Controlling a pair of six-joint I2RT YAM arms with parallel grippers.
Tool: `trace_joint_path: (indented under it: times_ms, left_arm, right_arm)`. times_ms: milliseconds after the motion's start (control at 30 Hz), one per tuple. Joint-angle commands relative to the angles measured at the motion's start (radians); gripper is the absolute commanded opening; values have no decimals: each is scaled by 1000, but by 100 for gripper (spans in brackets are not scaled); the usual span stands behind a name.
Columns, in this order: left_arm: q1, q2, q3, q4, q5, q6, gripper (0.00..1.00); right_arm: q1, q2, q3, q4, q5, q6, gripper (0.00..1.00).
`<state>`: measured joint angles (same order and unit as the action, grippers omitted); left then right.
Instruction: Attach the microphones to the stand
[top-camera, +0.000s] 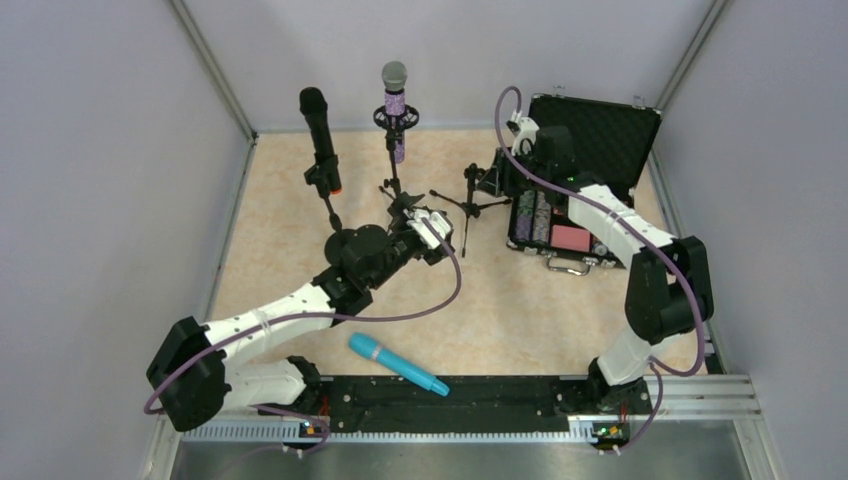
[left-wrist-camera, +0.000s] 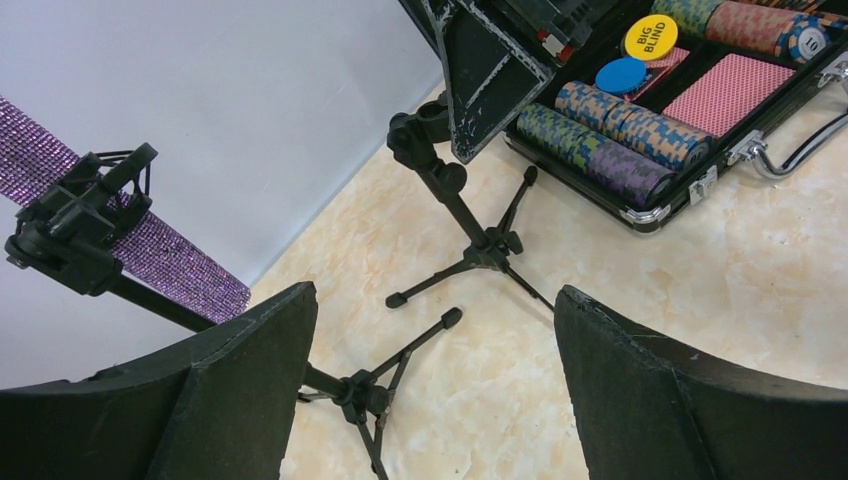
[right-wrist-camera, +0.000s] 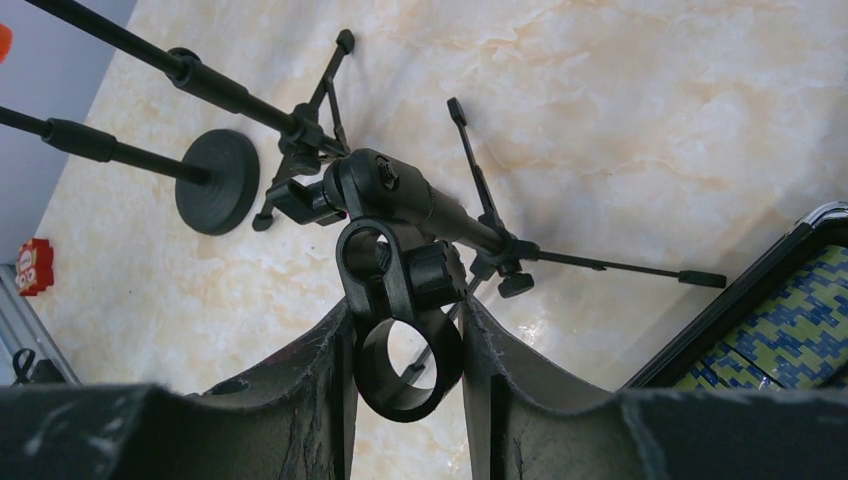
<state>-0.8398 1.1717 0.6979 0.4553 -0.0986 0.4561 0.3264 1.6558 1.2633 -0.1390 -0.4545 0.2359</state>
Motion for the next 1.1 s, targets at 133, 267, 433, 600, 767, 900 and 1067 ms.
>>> trace_joint_path:
  times_ms: [133,267,433,600,767,900,1067]
  left_arm:
    - [-2,3,138,-94,-43,-38,93]
    - [-2,-5,158,-176,-123,-219,92]
    - [-2,-75,84,-169,-158,-508,91]
    - [-2,-145,46,-223,-204,-672,91]
    - [-3,-193,20,-279,-239,-753,91]
    - [-2,-233,-15,-284,-286,-799,91]
    - [-2,-268,-28,-339,-338,-851,91]
  right_arm:
    - [11,-121,-17,161,-34,90,0]
    - [11,-137,-28,205,-39,128,0]
    - [11,-137,28,196,-58,141,0]
    - [11,-163,86,185,-52,146,0]
    - [11,-236,83,173,-61,160,0]
    - [10,-320,34,161,-10,170,0]
    - [11,-423,-34,141,-14,182,0]
